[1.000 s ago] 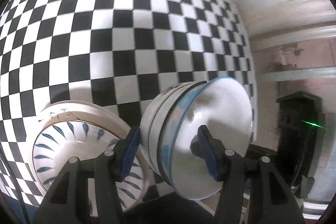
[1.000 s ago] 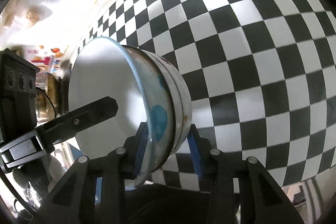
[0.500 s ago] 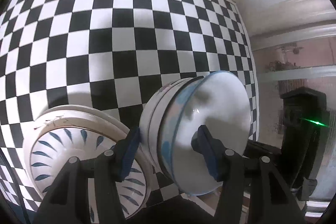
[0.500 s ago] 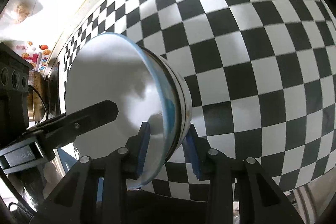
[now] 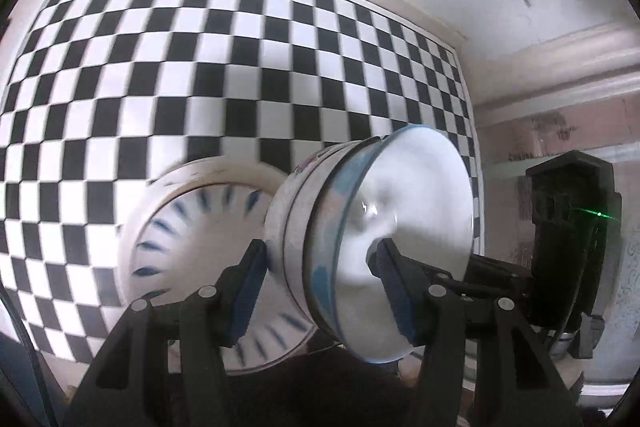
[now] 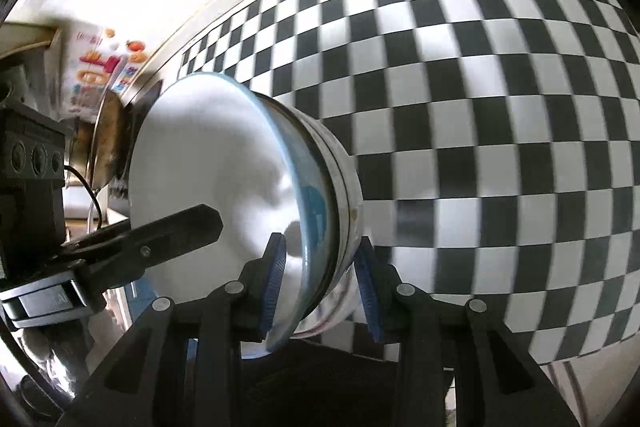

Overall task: Organize plates and bowls
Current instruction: 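Carry the bowl stack with both grippers over the plate stack, then lower the bowl stack onto the plates and open both grippers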

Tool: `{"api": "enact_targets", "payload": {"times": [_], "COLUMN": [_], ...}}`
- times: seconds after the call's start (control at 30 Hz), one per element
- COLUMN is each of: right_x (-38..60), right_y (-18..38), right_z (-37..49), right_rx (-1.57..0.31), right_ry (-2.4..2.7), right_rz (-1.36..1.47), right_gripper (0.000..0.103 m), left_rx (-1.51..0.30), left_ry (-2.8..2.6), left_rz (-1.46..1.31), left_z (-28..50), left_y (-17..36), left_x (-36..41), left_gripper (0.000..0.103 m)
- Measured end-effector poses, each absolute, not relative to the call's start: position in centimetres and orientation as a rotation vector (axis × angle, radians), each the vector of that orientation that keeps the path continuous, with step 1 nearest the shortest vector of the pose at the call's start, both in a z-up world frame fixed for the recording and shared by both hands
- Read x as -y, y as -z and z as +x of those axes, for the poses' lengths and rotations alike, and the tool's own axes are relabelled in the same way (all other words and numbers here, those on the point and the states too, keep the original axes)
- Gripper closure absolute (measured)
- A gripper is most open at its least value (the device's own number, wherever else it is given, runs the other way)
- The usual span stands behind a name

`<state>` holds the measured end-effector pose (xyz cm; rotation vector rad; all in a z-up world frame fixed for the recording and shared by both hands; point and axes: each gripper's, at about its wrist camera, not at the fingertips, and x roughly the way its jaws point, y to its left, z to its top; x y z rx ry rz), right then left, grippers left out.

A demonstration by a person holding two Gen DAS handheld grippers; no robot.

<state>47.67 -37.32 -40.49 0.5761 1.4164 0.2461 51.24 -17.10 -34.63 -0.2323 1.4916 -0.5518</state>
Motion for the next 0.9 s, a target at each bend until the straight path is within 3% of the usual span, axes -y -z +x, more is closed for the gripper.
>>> {"api": "enact_targets", "payload": {"times": [0.37, 0.9], "right_x": [30.0, 27.8], "right_y": [42.8, 45.6], "right_z": [48.7, 49.3], "right_rx": [-1.497, -1.552], "right_ry": [-0.343, -0.310], "right_rz": [0.496, 0.442], "right_gripper": [0.066, 0.066], "left_rx": [-1.530, -1.604], "left_ry": [0.431, 0.413], "left_rz": [-0.305, -0.298], "left_z": [49.5, 49.1], "left_y": [38.0, 40.9], "left_x": [11.3, 10.8], "left_gripper": [0.050, 0.050]}}
